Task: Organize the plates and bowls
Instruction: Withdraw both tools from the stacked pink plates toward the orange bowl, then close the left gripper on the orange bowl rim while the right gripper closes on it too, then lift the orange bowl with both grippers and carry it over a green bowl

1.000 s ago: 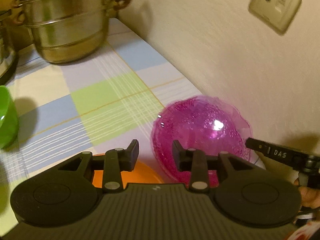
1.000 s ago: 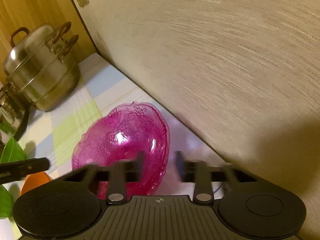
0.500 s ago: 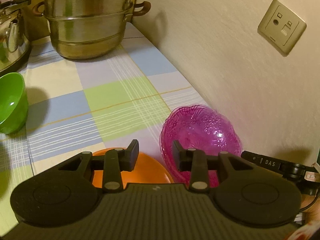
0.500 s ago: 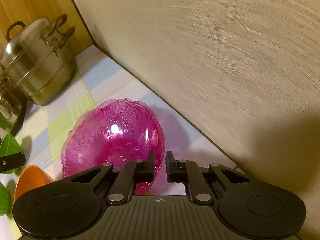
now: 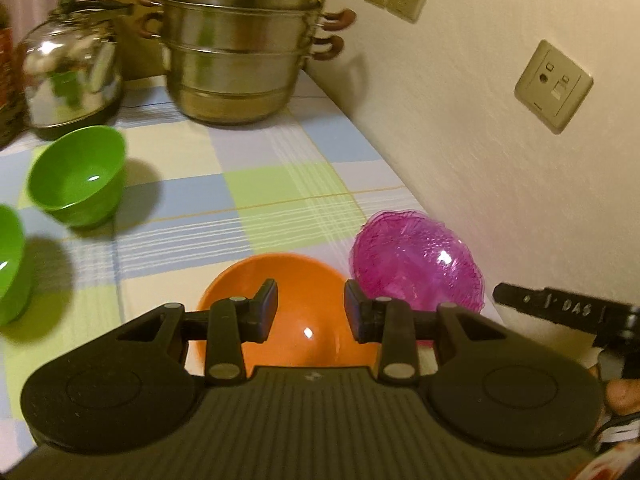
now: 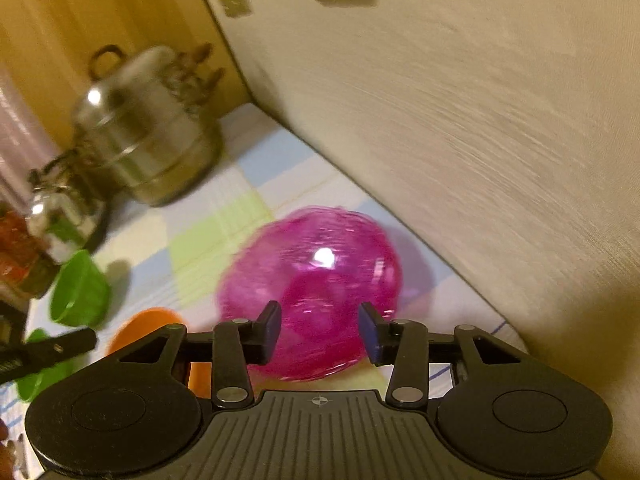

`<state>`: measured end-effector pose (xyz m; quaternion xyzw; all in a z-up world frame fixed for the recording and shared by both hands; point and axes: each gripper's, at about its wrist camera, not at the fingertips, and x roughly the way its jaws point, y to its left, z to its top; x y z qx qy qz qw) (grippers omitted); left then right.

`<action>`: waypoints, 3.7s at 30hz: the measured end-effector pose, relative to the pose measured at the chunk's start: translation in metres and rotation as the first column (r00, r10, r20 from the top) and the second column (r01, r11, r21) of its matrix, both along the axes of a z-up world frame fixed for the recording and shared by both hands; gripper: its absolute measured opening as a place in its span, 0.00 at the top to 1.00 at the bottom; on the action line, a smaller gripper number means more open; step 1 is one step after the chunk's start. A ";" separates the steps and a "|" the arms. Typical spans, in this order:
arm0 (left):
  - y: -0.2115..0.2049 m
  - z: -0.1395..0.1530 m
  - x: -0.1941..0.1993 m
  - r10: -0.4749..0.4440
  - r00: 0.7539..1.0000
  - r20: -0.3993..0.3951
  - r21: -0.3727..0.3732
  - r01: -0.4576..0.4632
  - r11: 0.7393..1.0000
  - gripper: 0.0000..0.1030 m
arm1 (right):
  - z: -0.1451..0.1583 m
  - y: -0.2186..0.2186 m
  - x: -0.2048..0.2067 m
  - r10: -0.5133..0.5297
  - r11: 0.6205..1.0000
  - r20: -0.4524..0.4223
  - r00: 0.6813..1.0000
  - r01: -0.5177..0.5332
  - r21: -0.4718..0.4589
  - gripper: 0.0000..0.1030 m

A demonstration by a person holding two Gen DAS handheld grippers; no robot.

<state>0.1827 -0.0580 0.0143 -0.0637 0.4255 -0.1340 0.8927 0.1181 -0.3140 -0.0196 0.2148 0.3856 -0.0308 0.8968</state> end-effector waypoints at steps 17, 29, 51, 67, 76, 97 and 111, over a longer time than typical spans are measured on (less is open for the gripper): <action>0.106 0.013 -0.096 0.252 0.968 0.023 -0.022 -0.251 0.968 0.65 | 0.042 0.087 -0.034 0.213 0.977 0.082 0.973 -0.213 -0.014 0.57; 0.162 0.004 -0.122 0.370 0.929 0.004 -0.022 -0.370 0.929 0.65 | 0.026 0.127 -0.038 0.312 0.950 0.031 0.950 -0.311 -0.037 0.57; 0.084 -0.063 -0.033 0.235 0.969 -0.078 -0.103 -0.242 0.965 0.65 | -0.049 0.102 0.011 0.229 0.973 -0.088 0.969 -0.225 0.058 0.57; 0.064 -0.088 -0.001 0.163 0.982 -0.094 -0.087 -0.171 0.981 0.86 | -0.069 0.093 0.033 0.202 0.976 -0.134 0.970 -0.187 0.113 0.72; 0.062 -0.085 -0.002 0.148 0.985 -0.094 -0.083 -0.156 0.984 0.90 | -0.065 0.104 0.034 0.223 0.973 -0.125 0.967 -0.214 0.084 0.86; 0.096 -0.050 -0.031 0.213 0.975 -0.063 -0.062 -0.217 0.974 0.90 | -0.040 0.138 0.022 0.313 0.949 -0.082 0.946 -0.308 0.064 0.86; 0.163 -0.010 -0.049 0.339 0.941 0.005 -0.042 -0.338 0.940 0.90 | -0.007 0.208 0.031 0.437 0.898 -0.006 0.900 -0.436 0.054 0.86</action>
